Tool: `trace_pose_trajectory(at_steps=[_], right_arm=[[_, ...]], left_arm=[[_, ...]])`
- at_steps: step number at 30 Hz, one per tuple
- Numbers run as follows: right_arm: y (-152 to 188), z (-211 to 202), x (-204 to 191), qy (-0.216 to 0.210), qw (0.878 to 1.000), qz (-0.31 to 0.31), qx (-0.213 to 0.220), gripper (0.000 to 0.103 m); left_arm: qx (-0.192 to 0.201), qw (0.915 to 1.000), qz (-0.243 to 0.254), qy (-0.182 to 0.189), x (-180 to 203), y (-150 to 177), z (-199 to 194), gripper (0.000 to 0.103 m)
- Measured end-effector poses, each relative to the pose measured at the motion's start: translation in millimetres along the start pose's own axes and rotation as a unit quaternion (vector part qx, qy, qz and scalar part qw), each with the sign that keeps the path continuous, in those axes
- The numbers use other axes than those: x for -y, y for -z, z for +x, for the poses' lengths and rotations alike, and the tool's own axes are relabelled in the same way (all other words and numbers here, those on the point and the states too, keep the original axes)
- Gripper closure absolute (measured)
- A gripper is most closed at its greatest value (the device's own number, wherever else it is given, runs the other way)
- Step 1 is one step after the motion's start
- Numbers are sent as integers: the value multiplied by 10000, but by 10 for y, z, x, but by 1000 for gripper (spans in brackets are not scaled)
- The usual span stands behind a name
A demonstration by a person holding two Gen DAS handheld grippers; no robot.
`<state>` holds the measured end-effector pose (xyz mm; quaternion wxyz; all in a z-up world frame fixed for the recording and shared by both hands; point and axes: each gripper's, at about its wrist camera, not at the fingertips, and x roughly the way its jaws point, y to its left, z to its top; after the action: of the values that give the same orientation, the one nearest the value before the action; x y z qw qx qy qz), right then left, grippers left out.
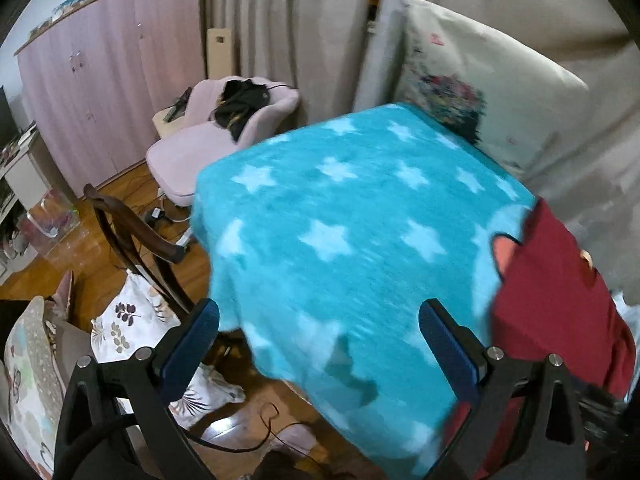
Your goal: Fold small clothes
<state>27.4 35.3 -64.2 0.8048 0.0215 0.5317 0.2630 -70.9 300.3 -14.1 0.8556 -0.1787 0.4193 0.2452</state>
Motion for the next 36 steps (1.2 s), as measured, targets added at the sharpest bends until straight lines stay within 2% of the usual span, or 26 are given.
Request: trace_pose_trajectory(at_steps=[1, 2, 3, 6, 12, 15, 17, 18, 19, 21, 24, 29, 32, 36], right_arm=[[-47, 140, -36, 27, 9997, 94, -232, 96], [-79, 231, -63, -112, 9988, 253, -393, 97], [-30, 199, -58, -207, 9987, 309, -358, 97], [-172, 164, -287, -340, 9993, -25, -158, 97], [-802, 417, -1257, -897, 9926, -816, 45, 97], [-987, 792, -1732, -1412, 9839, -1068, -227, 94], [-950, 990, -1863, -1395, 9832, -1074, -475, 84], [-917, 1050, -1873, -1366, 9837, -1032, -549, 75], [-882, 1081, -1843, -1410, 9840, -941, -554, 65], [-788, 1038, -1688, -1421, 9857, -746, -504, 55], [-662, 866, -1356, -1237, 9910, -358, -375, 54], [-296, 388, -423, -734, 9949, 683, -80, 54], [67, 34, 223, -292, 9882, 1501, 119, 54], [644, -484, 1033, 463, 9661, 2490, 490, 54]], left_arm=[[19, 10000, -62, -30, -101, -53, 25, 3], [32, 9999, -108, -53, -181, -95, 44, 3], [50, 9998, -173, -100, -300, -154, 76, 3], [24, 9993, -317, -192, -575, -274, 156, 3], [-46, 9982, -511, -297, -946, -372, 253, 3], [-105, 9982, -507, -293, -1019, -377, 277, 3], [-123, 9985, -464, -253, -1035, -381, 291, 3], [-134, 9988, -421, -216, -1030, -382, 300, 3], [-147, 9991, -363, -173, -1017, -381, 312, 3], [-207, 9995, -239, -68, -948, -370, 359, 3], [-299, 9994, 12, 187, -752, -347, 428, 3], [-434, 9948, 612, 689, -249, -258, 506, 3], [-537, 9875, 1061, 1035, 160, -141, 498, 3], [-609, 9767, 1579, 1322, 613, 67, 405, 3]])
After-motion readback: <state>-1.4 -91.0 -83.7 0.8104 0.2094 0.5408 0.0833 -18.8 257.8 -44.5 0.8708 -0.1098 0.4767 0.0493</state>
